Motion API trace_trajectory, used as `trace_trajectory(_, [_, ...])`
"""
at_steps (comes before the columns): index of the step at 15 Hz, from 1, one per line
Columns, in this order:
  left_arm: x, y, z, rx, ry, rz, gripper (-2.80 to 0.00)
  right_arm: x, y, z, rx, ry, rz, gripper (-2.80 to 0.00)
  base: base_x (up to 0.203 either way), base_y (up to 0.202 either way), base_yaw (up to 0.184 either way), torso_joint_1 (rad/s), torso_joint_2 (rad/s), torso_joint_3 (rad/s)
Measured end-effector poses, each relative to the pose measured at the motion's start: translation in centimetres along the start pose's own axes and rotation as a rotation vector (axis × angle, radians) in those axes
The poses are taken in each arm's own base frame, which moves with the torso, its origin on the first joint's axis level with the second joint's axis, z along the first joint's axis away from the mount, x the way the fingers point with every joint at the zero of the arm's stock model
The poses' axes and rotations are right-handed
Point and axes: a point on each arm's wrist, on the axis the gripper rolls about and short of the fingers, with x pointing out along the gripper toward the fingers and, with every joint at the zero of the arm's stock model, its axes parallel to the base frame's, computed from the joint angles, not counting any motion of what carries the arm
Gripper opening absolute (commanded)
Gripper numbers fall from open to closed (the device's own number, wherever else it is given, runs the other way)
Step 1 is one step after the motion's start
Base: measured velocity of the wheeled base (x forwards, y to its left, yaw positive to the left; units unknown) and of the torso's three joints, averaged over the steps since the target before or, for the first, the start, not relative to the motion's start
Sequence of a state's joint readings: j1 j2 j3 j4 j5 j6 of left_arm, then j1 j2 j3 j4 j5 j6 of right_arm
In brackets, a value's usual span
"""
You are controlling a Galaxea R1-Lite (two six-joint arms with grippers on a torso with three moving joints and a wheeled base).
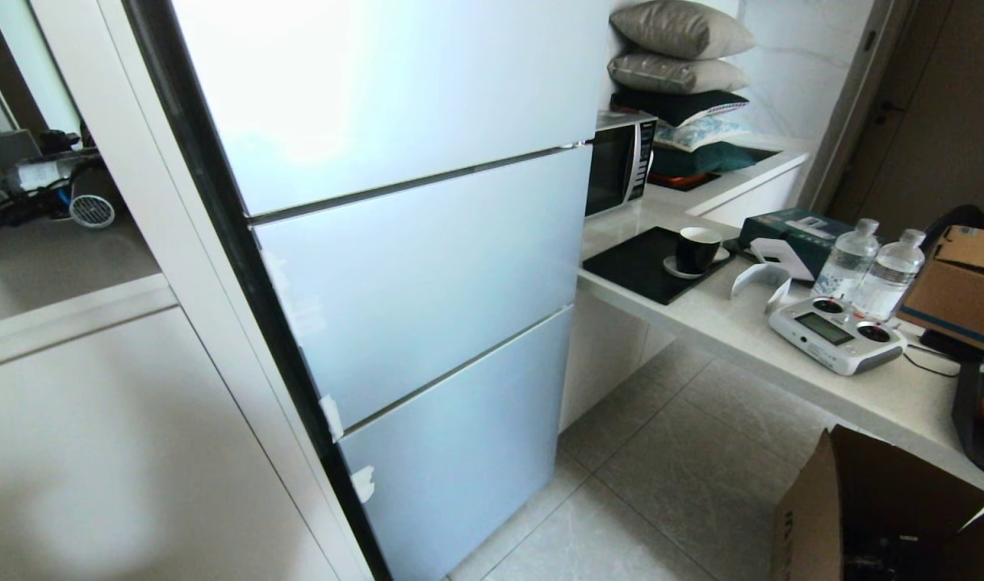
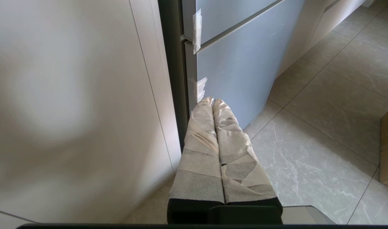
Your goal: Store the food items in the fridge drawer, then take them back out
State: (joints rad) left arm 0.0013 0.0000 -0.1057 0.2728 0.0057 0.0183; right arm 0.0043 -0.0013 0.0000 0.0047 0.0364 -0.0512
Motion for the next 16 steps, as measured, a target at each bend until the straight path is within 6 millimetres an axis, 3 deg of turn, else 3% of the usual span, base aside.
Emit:
trace_trajectory(9, [-0.1, 0.0, 0.2, 0.029, -0.012, -0.004, -2.80, 0.0, 0.0, 0.0, 0.000, 0.000, 0.000, -2.80, 0.000, 0.000, 0.000, 0.000, 0.00, 0.000])
trace_trajectory(13, [-1.3, 0.0, 5.2, 0.023, -0.130, -0.034, -2.80, 0.0, 0.0, 0.0, 0.000, 0.000, 0.000, -2.80, 0.000, 0.000, 0.000, 0.000, 0.00, 0.000])
trace_trajectory(16, [1.5, 0.1, 9.3, -0.061, -0.006, -0.081, -2.80, 0.0, 0.0, 0.0, 0.000, 0.000, 0.000, -2.80, 0.000, 0.000, 0.000, 0.000, 0.00, 0.000])
